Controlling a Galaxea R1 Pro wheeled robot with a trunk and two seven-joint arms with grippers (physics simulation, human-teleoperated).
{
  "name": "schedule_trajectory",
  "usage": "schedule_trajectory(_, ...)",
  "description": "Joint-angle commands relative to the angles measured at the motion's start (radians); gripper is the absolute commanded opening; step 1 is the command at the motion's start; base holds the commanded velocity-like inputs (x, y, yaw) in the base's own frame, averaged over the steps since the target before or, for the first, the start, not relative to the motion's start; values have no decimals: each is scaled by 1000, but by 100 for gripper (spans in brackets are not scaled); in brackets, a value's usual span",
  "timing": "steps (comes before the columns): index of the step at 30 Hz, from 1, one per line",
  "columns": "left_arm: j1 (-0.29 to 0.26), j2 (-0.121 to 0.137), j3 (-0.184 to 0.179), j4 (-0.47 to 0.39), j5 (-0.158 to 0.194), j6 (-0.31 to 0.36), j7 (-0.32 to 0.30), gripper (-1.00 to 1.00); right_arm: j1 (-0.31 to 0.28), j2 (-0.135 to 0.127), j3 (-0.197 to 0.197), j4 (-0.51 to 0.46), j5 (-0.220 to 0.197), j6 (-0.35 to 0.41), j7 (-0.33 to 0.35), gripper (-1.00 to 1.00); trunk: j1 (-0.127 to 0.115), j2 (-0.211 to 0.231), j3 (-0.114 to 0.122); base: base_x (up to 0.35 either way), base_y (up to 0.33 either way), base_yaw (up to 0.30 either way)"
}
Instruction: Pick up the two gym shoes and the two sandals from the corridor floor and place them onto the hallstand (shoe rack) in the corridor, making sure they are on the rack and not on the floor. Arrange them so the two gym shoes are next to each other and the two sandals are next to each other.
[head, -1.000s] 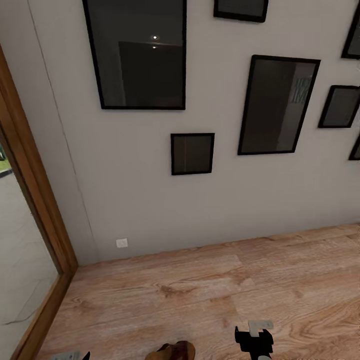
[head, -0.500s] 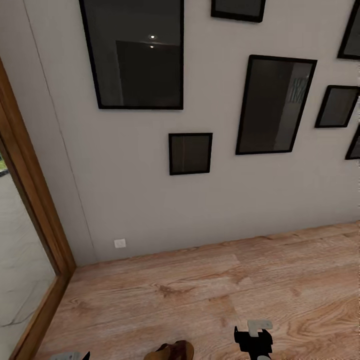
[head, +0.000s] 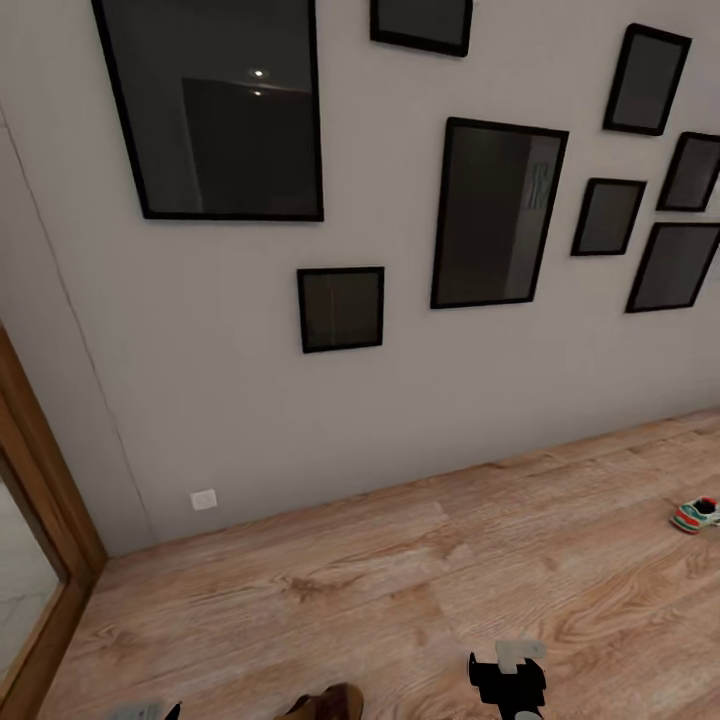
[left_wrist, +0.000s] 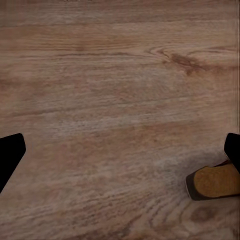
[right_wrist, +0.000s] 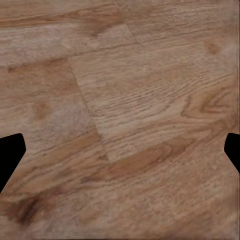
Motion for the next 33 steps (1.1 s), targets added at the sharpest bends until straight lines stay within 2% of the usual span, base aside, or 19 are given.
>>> schedule_trajectory(1, -1, 0, 8, 1, -10, -4, -4, 100, -1, 0, -8, 1, 10, -2, -4, 100, 0, 0, -1, 0, 0, -261)
schedule_trajectory(33, -1, 1, 9, 1, -9, -4, -4, 100, -1, 0, -8, 1, 10, -2, -4, 100, 0, 0, 13, 0, 0, -264)
